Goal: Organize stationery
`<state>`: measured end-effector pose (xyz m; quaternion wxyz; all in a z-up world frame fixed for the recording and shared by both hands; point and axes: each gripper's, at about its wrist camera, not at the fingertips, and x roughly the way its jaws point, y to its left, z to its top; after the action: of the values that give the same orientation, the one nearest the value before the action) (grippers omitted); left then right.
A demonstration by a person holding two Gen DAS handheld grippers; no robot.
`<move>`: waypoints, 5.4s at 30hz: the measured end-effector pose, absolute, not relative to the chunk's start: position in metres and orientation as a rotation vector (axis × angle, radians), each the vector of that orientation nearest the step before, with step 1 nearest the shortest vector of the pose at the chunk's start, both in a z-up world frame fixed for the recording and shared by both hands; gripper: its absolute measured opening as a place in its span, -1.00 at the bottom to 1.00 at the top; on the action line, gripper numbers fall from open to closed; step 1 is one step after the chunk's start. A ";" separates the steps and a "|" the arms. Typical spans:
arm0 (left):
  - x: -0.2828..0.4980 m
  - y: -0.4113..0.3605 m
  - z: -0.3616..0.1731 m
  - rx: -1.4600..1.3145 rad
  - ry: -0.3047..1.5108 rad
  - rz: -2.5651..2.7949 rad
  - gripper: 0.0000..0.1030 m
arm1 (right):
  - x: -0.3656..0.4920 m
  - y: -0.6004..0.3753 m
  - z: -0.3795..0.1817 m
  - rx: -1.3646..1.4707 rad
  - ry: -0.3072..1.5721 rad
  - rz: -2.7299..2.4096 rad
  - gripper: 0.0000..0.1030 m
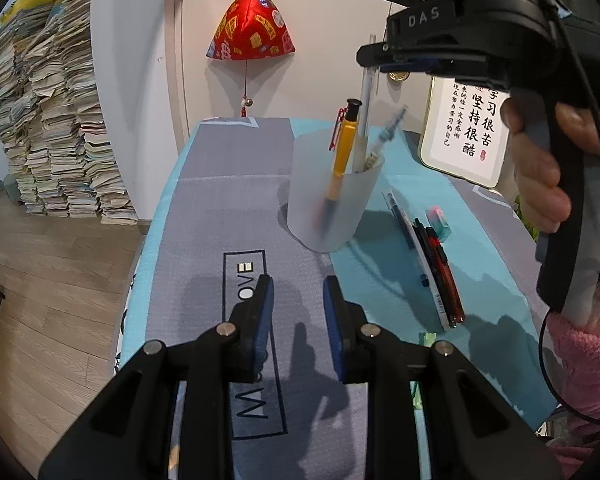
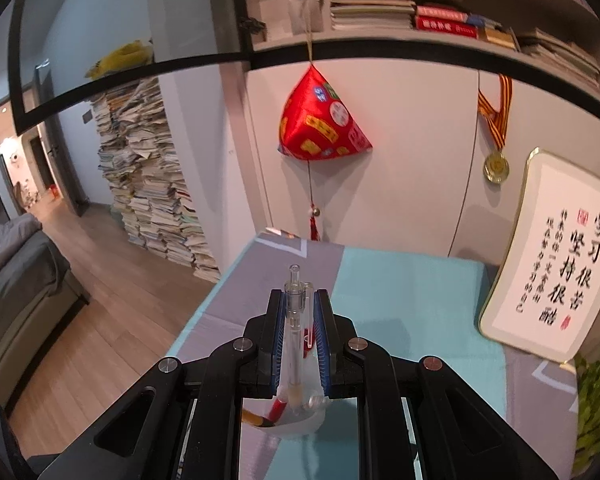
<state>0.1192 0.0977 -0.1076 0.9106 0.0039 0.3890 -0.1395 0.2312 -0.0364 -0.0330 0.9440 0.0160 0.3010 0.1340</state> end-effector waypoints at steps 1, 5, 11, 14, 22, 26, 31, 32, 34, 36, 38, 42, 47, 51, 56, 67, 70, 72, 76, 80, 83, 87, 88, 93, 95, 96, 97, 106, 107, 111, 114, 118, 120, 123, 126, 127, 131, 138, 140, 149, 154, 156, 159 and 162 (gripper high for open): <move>0.119 0.097 -0.109 0.009 0.806 -0.289 -0.55 | 0.232 -0.037 -0.036 0.033 0.621 0.272 -0.70; 0.119 0.094 -0.111 0.013 0.814 -0.295 -0.55 | 0.232 -0.037 -0.047 0.037 0.649 0.279 -0.70; 0.119 0.093 -0.111 0.010 0.816 -0.298 -0.55 | 0.226 -0.042 -0.057 0.056 0.673 0.291 -0.70; 0.118 0.090 -0.112 0.010 0.818 -0.303 -0.55 | 0.222 -0.044 -0.059 0.052 0.675 0.294 -0.70; 0.114 0.084 -0.111 0.018 0.816 -0.314 -0.55 | 0.219 -0.048 -0.058 0.068 0.689 0.317 -0.70; 0.113 0.084 -0.110 0.016 0.813 -0.310 -0.55 | 0.214 -0.048 -0.053 0.075 0.678 0.323 -0.70; 0.112 0.083 -0.110 0.009 0.816 -0.318 -0.55 | 0.199 -0.060 -0.041 0.093 0.654 0.329 -0.70; 0.112 0.082 -0.110 0.010 0.816 -0.322 -0.55 | 0.194 -0.064 -0.039 0.090 0.651 0.330 -0.70; 0.110 0.080 -0.110 0.012 0.816 -0.333 -0.53 | 0.184 -0.074 -0.037 0.078 0.650 0.319 -0.70; 0.109 0.076 -0.110 0.014 0.816 -0.346 -0.45 | 0.176 -0.086 -0.039 0.061 0.663 0.290 -0.70; 0.108 0.072 -0.111 0.018 0.816 -0.358 -0.40 | 0.172 -0.099 -0.046 0.057 0.692 0.263 -0.70; 0.108 0.056 -0.114 0.035 0.834 -0.395 -0.40 | 0.166 -0.128 -0.077 0.070 0.789 0.192 -0.70; 0.108 0.034 -0.122 0.068 0.866 -0.434 -0.40 | 0.163 -0.141 -0.120 0.085 0.904 0.187 -0.70; 0.109 0.023 -0.129 0.082 0.893 -0.443 -0.40 | 0.162 -0.139 -0.147 0.095 0.971 0.207 -0.70; 0.115 0.015 -0.137 0.089 0.929 -0.439 -0.40 | 0.161 -0.133 -0.160 0.082 1.001 0.211 -0.70; 0.136 -0.002 -0.146 0.137 0.959 -0.405 -0.40 | 0.172 -0.134 -0.175 0.091 1.037 0.221 -0.53; 0.141 -0.006 -0.151 0.148 0.970 -0.405 -0.40 | 0.172 -0.142 -0.174 0.069 1.027 0.150 -0.53; 0.145 -0.009 -0.154 0.160 0.975 -0.407 -0.40 | 0.173 -0.147 -0.173 0.064 1.025 0.117 -0.53; 0.156 -0.017 -0.161 0.181 0.993 -0.414 -0.40 | 0.171 -0.157 -0.174 0.096 1.032 0.133 -0.53; 0.164 -0.027 -0.164 0.219 0.979 -0.417 -0.40 | 0.168 -0.159 -0.173 0.096 1.030 0.147 -0.53; 0.169 -0.032 -0.164 0.222 0.976 -0.423 -0.40 | 0.166 -0.163 -0.173 0.115 1.030 0.156 -0.53; 0.172 -0.037 -0.163 0.227 0.977 -0.429 -0.40 | 0.165 -0.164 -0.173 0.124 1.031 0.158 -0.53; 0.171 -0.038 -0.163 0.229 0.975 -0.432 -0.40 | 0.165 -0.163 -0.173 0.124 1.032 0.159 -0.53; 0.176 -0.046 -0.163 0.249 0.964 -0.418 -0.41 | 0.166 -0.163 -0.173 0.122 1.027 0.157 -0.53; 0.184 -0.048 -0.164 0.236 0.967 -0.406 -0.43 | 0.167 -0.163 -0.174 0.127 1.025 0.159 -0.53; 0.190 -0.047 -0.164 0.212 0.975 -0.404 -0.43 | 0.167 -0.162 -0.174 0.123 1.024 0.161 -0.53; 0.192 -0.048 -0.164 0.207 0.976 -0.402 -0.43 | 0.166 -0.161 -0.174 0.107 1.022 0.161 -0.53; 0.175 -0.032 -0.161 0.249 1.011 -0.433 -0.88 | 0.153 -0.152 -0.171 -0.013 1.027 0.197 -0.87; 0.170 -0.023 -0.160 0.253 1.015 -0.431 -0.87 | 0.150 -0.155 -0.171 -0.016 1.030 0.202 -0.87; 0.146 0.017 -0.161 0.220 1.042 -0.433 -0.87 | 0.133 -0.174 -0.172 0.045 1.067 0.280 -0.87; 0.124 0.042 -0.160 0.183 1.076 -0.452 -0.88 | 0.120 -0.185 -0.174 0.136 1.103 0.395 -0.87; 0.097 0.058 -0.161 0.131 1.127 -0.495 -0.86 | 0.110 -0.194 -0.173 0.172 1.093 0.401 -0.86; 0.089 0.058 -0.160 0.153 1.125 -0.474 -0.86 | 0.110 -0.194 -0.171 0.098 1.066 0.292 -0.82; 0.089 0.056 -0.158 0.173 1.102 -0.450 -0.86 | 0.112 -0.184 -0.166 0.053 1.032 0.263 -0.65; 0.101 0.052 -0.152 0.162 1.062 -0.416 -0.77 | 0.116 -0.171 -0.159 0.038 0.995 0.269 -0.21; 0.104 0.052 -0.150 0.156 1.048 -0.416 -0.69 | 0.117 -0.167 -0.157 0.029 0.981 0.269 -0.15; 0.125 0.035 -0.146 0.159 1.005 -0.420 -0.21 | 0.122 -0.150 -0.155 -0.028 0.975 0.285 -0.11; 0.161 -0.002 -0.153 0.231 0.992 -0.408 -0.21 | 0.146 -0.136 -0.166 -0.063 1.021 0.224 -0.11; 0.169 -0.010 -0.157 0.250 0.992 -0.398 -0.22 | 0.152 -0.137 -0.170 -0.040 1.045 0.213 -0.11; 0.185 -0.018 -0.162 0.232 0.994 -0.413 -0.63 | 0.157 -0.125 -0.175 -0.118 1.034 0.187 -0.38; 0.176 -0.012 -0.157 0.211 0.998 -0.407 -0.81 | 0.151 -0.130 -0.168 -0.052 1.031 0.241 -0.72; 0.167 -0.005 -0.149 0.173 0.983 -0.422 -0.81 | 0.145 -0.135 -0.159 -0.040 1.001 0.243 -0.72; 0.152 0.009 -0.133 0.127 0.947 -0.429 -0.81 | 0.137 -0.141 -0.145 -0.010 0.961 0.259 -0.72; 0.136 0.026 -0.114 0.083 0.898 -0.432 -0.81 | 0.124 -0.147 -0.129 0.024 0.916 0.272 -0.72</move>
<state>0.1356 0.0260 -0.1143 0.8775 0.0400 0.4305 -0.2073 0.1243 -0.1467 -0.1294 0.8879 0.0116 0.4408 0.1310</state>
